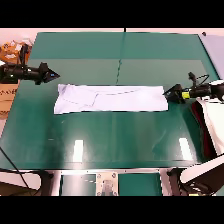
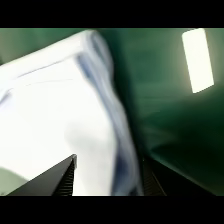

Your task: Fold the shirts.

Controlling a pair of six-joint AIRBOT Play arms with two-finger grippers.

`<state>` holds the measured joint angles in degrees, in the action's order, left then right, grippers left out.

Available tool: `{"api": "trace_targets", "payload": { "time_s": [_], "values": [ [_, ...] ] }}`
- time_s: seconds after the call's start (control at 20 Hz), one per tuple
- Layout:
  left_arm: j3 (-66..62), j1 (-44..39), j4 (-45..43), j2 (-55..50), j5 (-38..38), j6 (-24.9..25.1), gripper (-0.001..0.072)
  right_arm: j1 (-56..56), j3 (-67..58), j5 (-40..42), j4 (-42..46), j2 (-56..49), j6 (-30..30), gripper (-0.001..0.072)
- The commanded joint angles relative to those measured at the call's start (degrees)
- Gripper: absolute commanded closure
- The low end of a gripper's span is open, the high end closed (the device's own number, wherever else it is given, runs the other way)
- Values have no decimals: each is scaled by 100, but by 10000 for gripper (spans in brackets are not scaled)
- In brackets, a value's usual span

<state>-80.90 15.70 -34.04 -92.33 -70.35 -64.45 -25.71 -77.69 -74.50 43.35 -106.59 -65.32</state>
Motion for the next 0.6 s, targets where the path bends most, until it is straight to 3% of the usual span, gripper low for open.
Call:
{"api": "trace_targets", "payload": {
  "time_s": [0.0, 0.1, 0.15, 0.4, 0.55],
  "values": [
    [-17, 11, -7, -4, -81, -74, 663, 428, 55, 17, -286, -205, 369, 260],
    [-17, -33, -4, -4, -114, -170, 669, 612, -79, 37, -282, -205, 389, 654],
    [-17, -98, -7, -4, -122, -170, 682, 654, -195, 33, -289, -205, 385, 695],
    [-17, -1021, -190, -22, 273, -166, 683, 664, -911, -669, -278, 417, 107, 696],
    [-11, -2164, -374, -140, 1287, -155, 683, 695, -1209, -1215, -289, 1303, -225, 696]
  ]
}}
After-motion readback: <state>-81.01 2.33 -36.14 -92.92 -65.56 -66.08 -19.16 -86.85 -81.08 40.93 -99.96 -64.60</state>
